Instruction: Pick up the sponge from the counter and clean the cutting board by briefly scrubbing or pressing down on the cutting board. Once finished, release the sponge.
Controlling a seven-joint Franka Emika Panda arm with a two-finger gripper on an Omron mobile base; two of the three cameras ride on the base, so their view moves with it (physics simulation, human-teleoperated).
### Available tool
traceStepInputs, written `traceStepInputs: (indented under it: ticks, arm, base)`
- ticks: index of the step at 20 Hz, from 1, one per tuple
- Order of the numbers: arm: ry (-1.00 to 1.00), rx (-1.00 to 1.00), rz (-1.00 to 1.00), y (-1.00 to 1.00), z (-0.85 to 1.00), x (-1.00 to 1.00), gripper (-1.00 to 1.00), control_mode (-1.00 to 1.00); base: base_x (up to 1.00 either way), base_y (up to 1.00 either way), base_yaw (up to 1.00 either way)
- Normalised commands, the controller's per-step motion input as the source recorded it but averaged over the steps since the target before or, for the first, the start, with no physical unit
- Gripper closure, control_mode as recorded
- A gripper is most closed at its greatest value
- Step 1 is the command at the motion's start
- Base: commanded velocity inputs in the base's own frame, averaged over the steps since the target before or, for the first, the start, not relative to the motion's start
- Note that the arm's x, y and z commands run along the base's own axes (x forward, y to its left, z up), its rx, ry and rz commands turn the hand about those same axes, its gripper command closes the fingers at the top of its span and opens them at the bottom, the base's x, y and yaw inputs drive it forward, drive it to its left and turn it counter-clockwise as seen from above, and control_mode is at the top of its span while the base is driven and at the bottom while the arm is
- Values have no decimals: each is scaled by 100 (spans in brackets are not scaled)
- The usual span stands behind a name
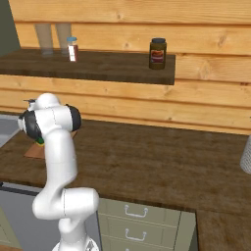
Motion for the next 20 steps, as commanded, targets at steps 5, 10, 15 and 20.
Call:
traceStepInputs:
  ticks: [5,10,15,20]
  arm:
    - [0,0,-2,-73,-43,0,100,-100]
    - [0,0,-1,-77,-52,0,100,-100]
    - [0,0,0,-84,-44,0,100,-100]
    - [-1,0,0,-86,-47,-5,100,-100]
  base:
    - [0,0,0]
    - [0,0,0]
    - [0,0,0]
    - [0,0,0]
